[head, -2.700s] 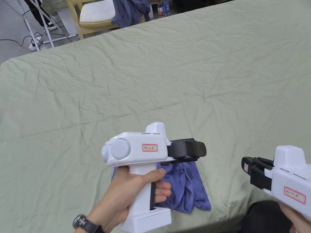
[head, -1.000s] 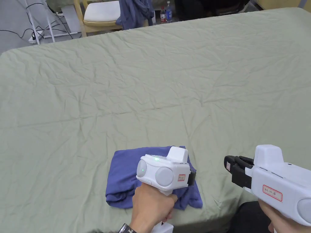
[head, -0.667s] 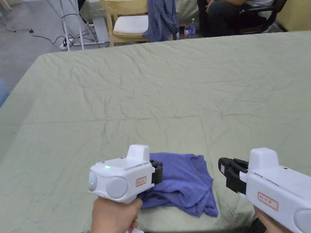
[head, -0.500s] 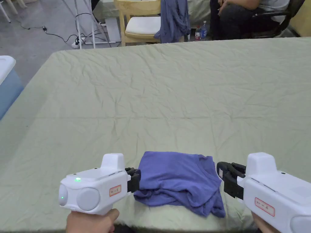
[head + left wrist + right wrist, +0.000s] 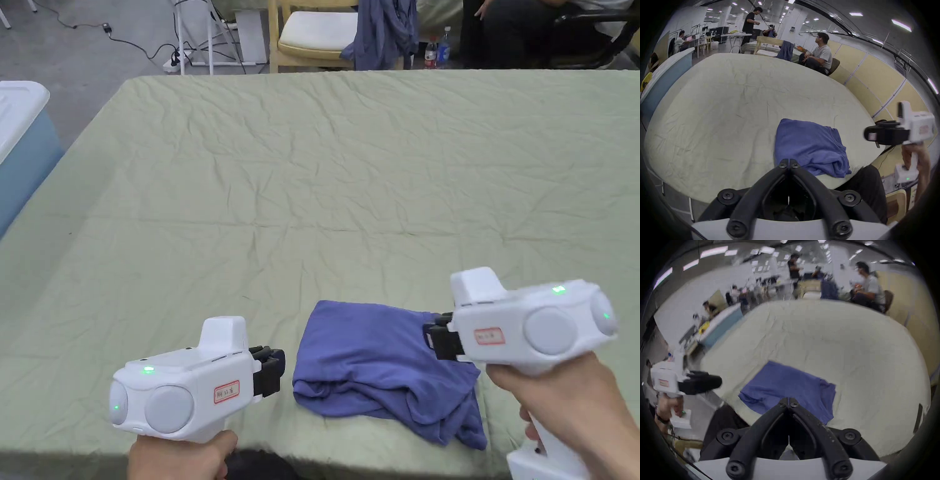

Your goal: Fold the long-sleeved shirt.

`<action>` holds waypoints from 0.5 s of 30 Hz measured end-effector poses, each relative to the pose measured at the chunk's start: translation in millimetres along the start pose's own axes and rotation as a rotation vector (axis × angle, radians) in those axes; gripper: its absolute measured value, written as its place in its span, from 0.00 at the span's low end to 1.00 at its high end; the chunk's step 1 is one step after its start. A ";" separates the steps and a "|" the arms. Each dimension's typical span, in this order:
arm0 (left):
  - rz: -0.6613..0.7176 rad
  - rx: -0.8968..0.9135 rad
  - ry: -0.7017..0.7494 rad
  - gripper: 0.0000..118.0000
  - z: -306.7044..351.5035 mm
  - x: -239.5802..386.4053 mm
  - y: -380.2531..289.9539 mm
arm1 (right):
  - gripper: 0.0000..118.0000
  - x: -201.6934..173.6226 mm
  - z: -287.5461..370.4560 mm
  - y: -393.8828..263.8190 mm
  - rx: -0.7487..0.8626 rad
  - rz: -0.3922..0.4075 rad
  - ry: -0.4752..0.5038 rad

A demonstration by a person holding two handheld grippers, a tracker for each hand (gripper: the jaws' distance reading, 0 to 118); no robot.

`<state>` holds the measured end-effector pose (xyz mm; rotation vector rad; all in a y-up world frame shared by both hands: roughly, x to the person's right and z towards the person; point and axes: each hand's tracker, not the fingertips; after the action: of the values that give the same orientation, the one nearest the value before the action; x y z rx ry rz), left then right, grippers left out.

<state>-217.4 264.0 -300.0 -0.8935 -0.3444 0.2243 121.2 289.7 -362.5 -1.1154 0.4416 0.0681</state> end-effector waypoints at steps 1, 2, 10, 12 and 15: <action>0.008 -0.003 -0.003 0.00 -2.2 -2.7 1.0 | 0.00 3.1 -20.5 12.1 -0.055 0.039 0.001; 0.016 -0.005 -0.006 0.00 -4.2 -5.1 1.6 | 0.00 5.7 -38.1 19.3 -0.098 0.064 -0.012; 0.063 -0.050 -0.034 0.00 -27.2 -22.6 3.7 | 0.00 25.7 -129.5 16.1 -0.284 0.083 -0.085; 0.058 -0.063 -0.035 0.00 -32.2 -24.0 5.0 | 0.00 25.7 -134.5 12.4 -0.284 0.087 -0.086; 0.067 -0.072 -0.077 0.00 -39.4 -29.6 11.0 | 0.00 24.3 -131.2 11.5 -0.271 0.084 -0.084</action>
<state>-230.2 232.5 -337.4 -0.9701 -0.3964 0.3098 99.6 175.5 -429.1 -1.3550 0.4115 0.2537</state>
